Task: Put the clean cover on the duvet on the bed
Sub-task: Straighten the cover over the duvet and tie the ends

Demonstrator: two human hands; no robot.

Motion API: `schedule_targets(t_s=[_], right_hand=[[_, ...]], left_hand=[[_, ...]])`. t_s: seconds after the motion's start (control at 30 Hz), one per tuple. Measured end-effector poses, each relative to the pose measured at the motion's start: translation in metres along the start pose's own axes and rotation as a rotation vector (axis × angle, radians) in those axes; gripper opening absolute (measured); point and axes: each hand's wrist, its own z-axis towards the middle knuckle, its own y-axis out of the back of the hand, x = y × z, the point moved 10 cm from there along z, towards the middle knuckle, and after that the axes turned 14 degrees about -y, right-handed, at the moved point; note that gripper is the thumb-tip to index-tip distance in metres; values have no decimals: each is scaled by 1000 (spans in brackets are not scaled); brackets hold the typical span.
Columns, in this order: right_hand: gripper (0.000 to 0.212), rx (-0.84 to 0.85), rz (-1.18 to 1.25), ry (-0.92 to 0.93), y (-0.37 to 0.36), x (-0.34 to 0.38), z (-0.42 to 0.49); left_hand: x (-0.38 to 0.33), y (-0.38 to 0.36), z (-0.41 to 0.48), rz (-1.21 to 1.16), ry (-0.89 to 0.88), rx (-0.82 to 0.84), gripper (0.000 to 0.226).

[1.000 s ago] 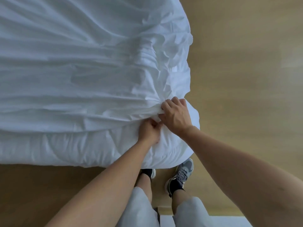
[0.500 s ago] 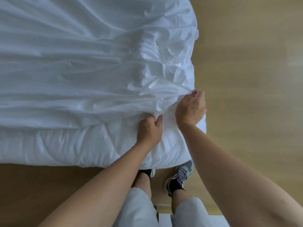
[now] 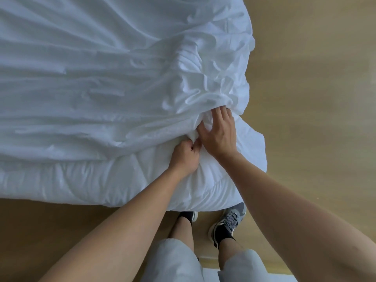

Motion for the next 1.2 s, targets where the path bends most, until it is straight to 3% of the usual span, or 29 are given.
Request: schedule_targets(t_s=[0.07,0.23,0.4,0.53,0.63,0.77,1.03,1.2], right_hand=[[48,-15,85,-46,3,3,5],[36,-118,166,-389,7,-7,20],[34,-148,195,-373,7,6,36],[2,75,-36,-362,-4,-16,44],[10,116,-244,-370,0,-43,25],[7,165,-278,-469,6,-87,-8],[24,303,-248,-545,-10,-84,-30],[41,413,-21,-714,-22,-83,-35]], left_hand=[[3,-3,-4,-74,13,-15,52],[6,-2,-15,-203,22,-92,54],[-3,32,-3,-89,19,-238,49],[-7,76,11,-25,-54,-404,47],[5,92,15,-143,24,-494,47],[23,93,17,-198,152,-536,34],[35,92,16,-318,197,-577,31],[24,81,7,-220,162,-480,30]])
